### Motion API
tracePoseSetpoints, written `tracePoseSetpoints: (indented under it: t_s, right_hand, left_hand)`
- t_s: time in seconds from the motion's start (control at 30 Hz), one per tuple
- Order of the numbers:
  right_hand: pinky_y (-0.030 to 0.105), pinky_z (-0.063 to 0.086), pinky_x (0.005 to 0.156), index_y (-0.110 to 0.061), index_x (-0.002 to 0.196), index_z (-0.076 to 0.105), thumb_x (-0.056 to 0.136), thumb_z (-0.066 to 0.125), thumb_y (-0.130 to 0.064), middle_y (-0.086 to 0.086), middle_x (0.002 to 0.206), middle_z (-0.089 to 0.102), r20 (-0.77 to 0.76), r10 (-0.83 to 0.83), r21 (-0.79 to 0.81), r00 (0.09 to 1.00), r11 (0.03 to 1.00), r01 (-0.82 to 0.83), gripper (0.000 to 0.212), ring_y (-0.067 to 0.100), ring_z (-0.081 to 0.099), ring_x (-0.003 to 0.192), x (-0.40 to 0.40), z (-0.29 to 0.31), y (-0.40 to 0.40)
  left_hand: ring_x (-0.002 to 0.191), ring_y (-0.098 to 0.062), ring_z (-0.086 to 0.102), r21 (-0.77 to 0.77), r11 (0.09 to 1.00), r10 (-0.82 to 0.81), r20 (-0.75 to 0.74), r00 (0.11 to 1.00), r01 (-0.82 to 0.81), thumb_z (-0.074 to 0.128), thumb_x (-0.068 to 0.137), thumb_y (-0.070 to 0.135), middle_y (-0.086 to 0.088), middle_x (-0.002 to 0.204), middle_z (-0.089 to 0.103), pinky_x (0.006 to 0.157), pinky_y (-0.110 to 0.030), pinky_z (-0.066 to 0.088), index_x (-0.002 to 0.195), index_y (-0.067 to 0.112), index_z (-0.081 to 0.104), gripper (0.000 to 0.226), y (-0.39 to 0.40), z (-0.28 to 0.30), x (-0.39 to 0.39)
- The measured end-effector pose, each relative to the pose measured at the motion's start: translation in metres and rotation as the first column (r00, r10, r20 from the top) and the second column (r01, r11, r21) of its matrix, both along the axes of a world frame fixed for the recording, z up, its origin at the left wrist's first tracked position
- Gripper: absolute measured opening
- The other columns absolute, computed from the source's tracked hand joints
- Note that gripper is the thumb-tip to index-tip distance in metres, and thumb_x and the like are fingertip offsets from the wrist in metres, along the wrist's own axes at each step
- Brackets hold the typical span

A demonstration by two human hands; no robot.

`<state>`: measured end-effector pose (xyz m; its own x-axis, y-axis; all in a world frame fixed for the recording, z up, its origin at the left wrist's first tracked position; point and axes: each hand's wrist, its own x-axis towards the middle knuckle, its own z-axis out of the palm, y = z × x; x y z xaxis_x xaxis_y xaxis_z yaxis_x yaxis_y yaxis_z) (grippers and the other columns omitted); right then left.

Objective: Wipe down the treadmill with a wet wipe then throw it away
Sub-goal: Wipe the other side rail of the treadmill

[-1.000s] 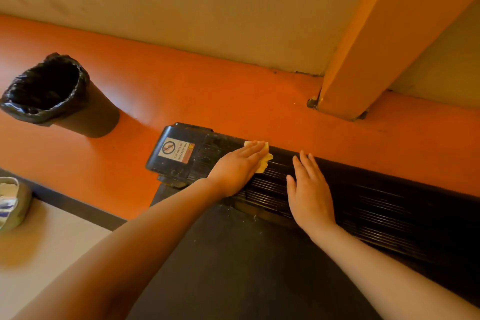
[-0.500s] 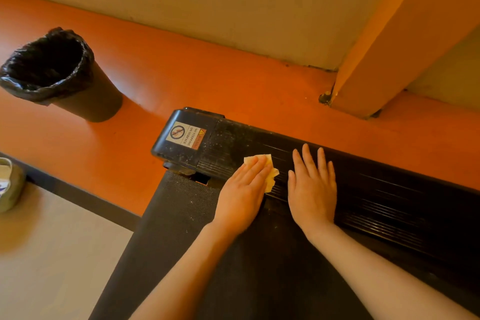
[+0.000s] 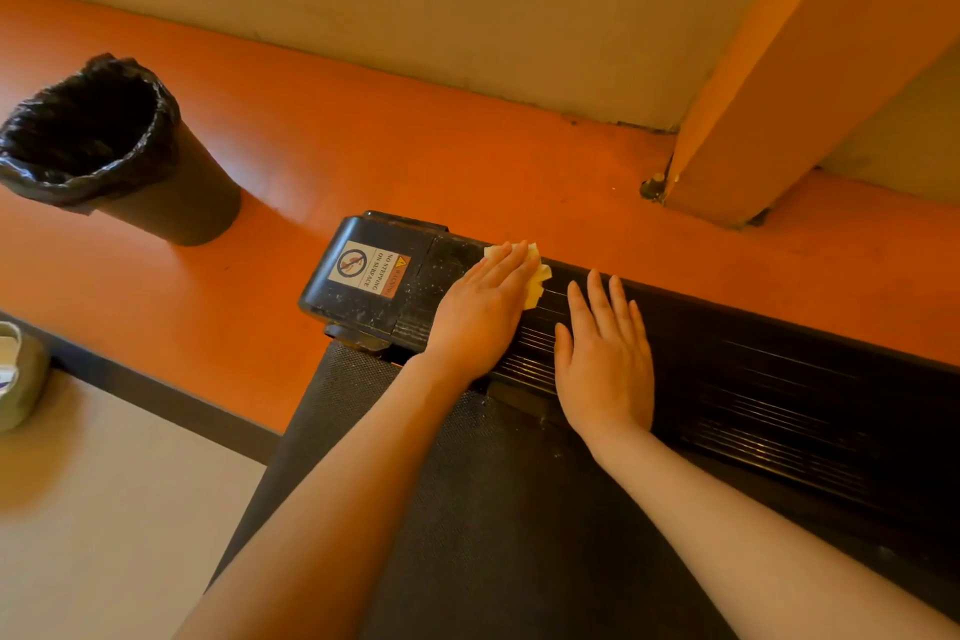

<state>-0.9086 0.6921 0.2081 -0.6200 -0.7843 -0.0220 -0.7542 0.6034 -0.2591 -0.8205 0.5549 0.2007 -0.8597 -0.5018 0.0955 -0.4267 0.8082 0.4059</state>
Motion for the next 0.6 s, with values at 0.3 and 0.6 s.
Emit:
tracePoseSetpoints:
  t_s: [0.3, 0.6]
  right_hand:
    - [0.042, 0.019, 0.116, -0.013, 0.145, 0.044, 0.101, 0.037, -0.034, 0.011, 0.154, 0.035, -0.059, -0.011, -0.022, 0.998, 1.000, 0.010, 0.049, 0.028, 0.025, 0.146, 0.002, -0.003, -0.001]
    - [0.041, 0.018, 0.118, -0.011, 0.143, 0.047, 0.101, 0.046, -0.029, 0.011, 0.155, 0.034, -0.027, -0.004, -0.069, 1.000, 0.998, 0.002, 0.046, 0.027, 0.022, 0.147, 0.001, -0.004, 0.002]
  left_hand:
    - [0.147, -0.018, 0.024, 0.028, 0.999, -0.046, 0.000, 0.999, 0.046, 0.026, 0.103, 0.031, -0.005, 0.156, 0.032, 0.120, -0.033, 0.018, 0.151, 0.013, 0.033, 0.052, 0.002, -0.006, 0.017]
    - [0.140, -0.023, 0.036, 0.130, 0.965, -0.252, 0.201, 0.947, 0.229, 0.037, 0.104, 0.016, -0.005, 0.150, 0.043, 0.114, -0.036, 0.026, 0.147, 0.016, 0.040, 0.043, -0.029, 0.025, -0.032]
